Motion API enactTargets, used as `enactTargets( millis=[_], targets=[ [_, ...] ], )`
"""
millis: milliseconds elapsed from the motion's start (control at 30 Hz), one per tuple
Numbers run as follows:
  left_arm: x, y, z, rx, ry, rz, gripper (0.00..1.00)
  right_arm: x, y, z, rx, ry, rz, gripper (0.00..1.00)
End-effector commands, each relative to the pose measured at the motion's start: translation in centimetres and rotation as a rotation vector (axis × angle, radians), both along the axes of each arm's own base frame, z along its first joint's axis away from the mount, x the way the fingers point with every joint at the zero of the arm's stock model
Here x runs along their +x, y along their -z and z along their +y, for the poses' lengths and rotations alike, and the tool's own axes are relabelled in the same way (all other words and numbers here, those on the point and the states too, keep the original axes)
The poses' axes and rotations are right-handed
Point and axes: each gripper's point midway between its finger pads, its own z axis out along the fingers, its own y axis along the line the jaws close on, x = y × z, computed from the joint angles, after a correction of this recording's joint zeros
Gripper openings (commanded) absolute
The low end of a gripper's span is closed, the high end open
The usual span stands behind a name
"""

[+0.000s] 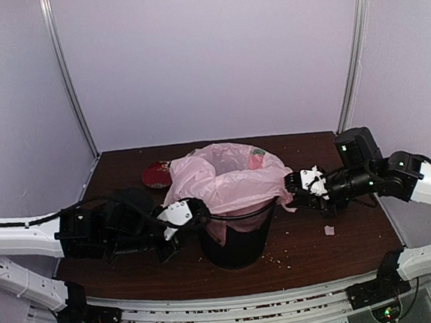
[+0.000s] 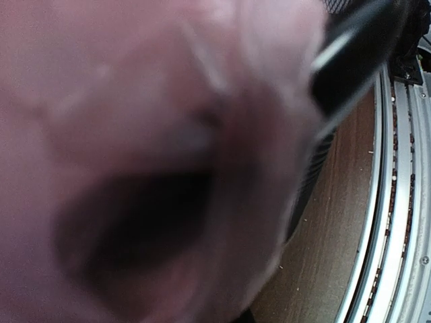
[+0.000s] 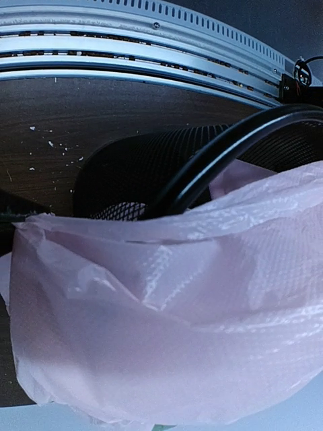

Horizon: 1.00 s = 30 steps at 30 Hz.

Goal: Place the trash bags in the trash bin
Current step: Pull the tie handles from the trash bin.

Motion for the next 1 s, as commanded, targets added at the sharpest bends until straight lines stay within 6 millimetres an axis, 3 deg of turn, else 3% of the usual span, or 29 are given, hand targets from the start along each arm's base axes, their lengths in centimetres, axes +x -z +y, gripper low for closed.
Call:
enactTargets(
  millis=[0,100,233,367,400,433,500,567,733,867,967],
  targets=[
    [0.7,0.6,-1.0,-0.030,-0.066,-0.010,0.00,0.1,-0.9,0.0,0.034,0.017,-0.078,0.00],
    [0.5,-1.0,-0.9,-0.107,-0.092,-0.018,0.00,-1.0,-2.1,0.0,0.055,-0.022,-0.058,0.00],
    [0.6,-4.7,1.4,-0.235,-0.153,-0.060,0.00,-2.1,-4.5,0.0,0.086,-0.057,-0.051,0.00],
    [-1.9,-7.4,2.5,-0.321,-0.043,-0.013,0.00,-1.9,-4.2,0.1,0.071,-0.053,-0.059,0.00],
    [-2.3,-7.5,2.8,-0.307,-0.031,0.003,0.00,-1.9,-4.0,0.2,0.065,-0.054,-0.058,0.00],
    [-2.4,-7.5,3.2,-0.287,-0.038,0.012,0.08,-1.9,-3.9,0.2,0.060,-0.058,-0.057,0.00],
    [-2.2,-7.3,3.8,-0.249,-0.065,0.002,0.31,-2.2,-4.7,0.2,0.070,-0.071,-0.063,0.00],
    [-1.8,-7.0,3.7,-0.219,-0.073,-0.029,0.46,-2.4,-5.5,0.1,0.076,-0.077,-0.070,0.00],
    [-0.1,-6.3,0.9,-0.126,-0.091,-0.112,0.50,-2.1,-5.0,0.1,0.066,-0.062,-0.070,0.00],
    [1.9,-7.0,0.1,-0.105,-0.164,-0.219,0.52,-2.1,-4.8,0.1,0.068,-0.058,-0.063,0.00],
    [2.5,-7.0,-0.2,-0.088,-0.184,-0.257,0.47,-2.1,-4.7,0.1,0.065,-0.056,-0.063,0.00]
  ],
)
